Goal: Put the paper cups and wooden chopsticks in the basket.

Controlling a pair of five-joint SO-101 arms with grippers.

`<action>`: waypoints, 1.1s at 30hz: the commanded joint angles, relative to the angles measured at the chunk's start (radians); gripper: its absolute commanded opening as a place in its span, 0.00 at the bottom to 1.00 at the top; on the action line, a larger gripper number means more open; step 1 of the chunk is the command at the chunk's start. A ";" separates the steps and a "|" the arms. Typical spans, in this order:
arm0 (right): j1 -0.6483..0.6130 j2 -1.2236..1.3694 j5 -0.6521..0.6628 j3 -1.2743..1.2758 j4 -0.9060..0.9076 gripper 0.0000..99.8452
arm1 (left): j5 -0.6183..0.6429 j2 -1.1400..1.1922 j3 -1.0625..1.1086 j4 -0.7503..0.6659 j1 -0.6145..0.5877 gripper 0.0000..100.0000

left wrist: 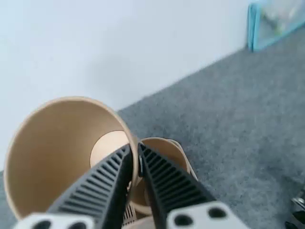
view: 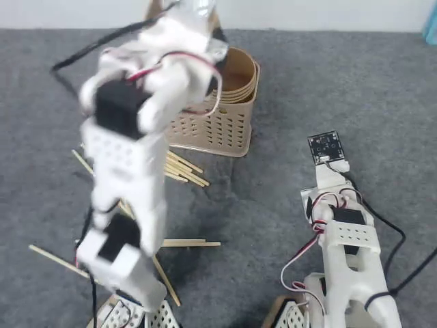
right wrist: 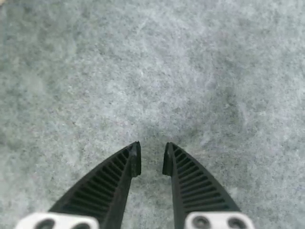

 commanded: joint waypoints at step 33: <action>-0.007 -0.033 0.020 -0.011 -0.019 0.09 | 0.046 0.037 -0.004 0.104 -0.012 0.26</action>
